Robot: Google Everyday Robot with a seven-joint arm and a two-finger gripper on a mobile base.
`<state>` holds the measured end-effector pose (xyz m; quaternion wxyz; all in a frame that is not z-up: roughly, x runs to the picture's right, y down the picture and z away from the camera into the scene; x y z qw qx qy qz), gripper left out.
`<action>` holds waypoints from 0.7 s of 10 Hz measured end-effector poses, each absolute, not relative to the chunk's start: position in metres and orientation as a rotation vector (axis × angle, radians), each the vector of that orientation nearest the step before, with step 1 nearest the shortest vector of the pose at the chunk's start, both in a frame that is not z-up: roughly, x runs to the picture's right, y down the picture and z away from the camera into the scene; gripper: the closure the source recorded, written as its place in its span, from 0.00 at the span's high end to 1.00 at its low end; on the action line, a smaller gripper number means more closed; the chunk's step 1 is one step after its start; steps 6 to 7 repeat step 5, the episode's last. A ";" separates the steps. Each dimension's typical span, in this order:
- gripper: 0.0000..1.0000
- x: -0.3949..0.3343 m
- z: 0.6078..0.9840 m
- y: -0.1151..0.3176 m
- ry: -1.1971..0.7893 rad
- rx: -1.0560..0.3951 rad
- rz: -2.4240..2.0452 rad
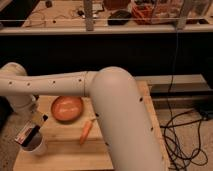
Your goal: Place the eraser in the ceramic cup
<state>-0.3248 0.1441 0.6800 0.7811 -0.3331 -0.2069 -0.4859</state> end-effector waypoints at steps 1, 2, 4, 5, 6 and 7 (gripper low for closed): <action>0.80 -0.326 0.681 0.144 -0.448 -0.721 -1.047; 0.80 -0.327 0.682 0.144 -0.446 -0.722 -1.045; 0.80 -0.326 0.685 0.144 -0.445 -0.725 -1.042; 0.80 -0.328 0.686 0.145 -0.445 -0.726 -1.042; 0.80 -0.328 0.686 0.145 -0.445 -0.726 -1.042; 0.80 -0.328 0.686 0.145 -0.445 -0.726 -1.042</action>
